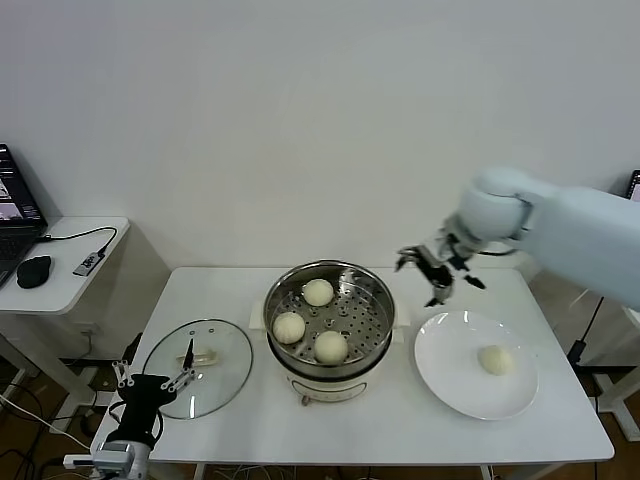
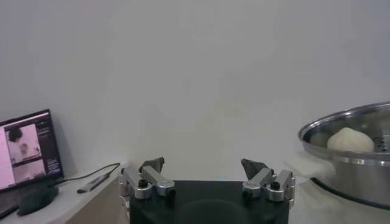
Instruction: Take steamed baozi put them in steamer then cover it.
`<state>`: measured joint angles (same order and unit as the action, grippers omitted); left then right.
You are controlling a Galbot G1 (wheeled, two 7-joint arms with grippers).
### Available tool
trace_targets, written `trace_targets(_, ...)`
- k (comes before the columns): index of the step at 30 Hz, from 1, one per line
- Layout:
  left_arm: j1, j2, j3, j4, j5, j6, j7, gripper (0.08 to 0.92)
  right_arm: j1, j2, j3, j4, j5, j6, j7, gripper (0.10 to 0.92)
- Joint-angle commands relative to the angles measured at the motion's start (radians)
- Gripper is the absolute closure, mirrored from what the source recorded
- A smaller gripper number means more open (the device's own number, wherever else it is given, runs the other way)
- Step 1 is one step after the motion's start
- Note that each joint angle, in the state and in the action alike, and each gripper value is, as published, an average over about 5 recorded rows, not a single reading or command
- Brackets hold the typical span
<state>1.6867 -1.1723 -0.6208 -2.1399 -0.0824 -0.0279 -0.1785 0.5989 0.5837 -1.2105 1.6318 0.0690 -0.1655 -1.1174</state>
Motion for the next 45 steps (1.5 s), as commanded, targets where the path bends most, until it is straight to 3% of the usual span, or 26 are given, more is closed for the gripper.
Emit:
trace_targets(1,-0.003,0.003,0.008,-0.006,0.006,0.003,0.003,0.177,-0.297,-0.331,0.22,0.018,-0.124,-0.12,-0.009,0.203)
trace_targets(7,0.003,-0.002,0.013,-0.012,0.014,0.005,0.004,0.177,-0.736,-0.35,0.603,-0.044,-0.199,-0.085,0.0,0.203)
trace_targets(13,0.018,-0.005,0.004,-0.02,0.018,0.004,0.003,0.177,-0.956,-0.267,0.789,-0.133,-0.277,-0.075,0.017,0.203)
trace_targets(25,0.031,-0.009,-0.011,-0.019,0.022,0.004,0.003,0.177,-0.98,-0.104,0.81,-0.318,-0.345,-0.044,0.053,0.203)
trace_targets(45,0.024,-0.004,-0.015,0.002,0.018,0.004,0.003,0.177,-0.963,0.008,0.773,-0.39,-0.368,-0.053,0.077,0.203)
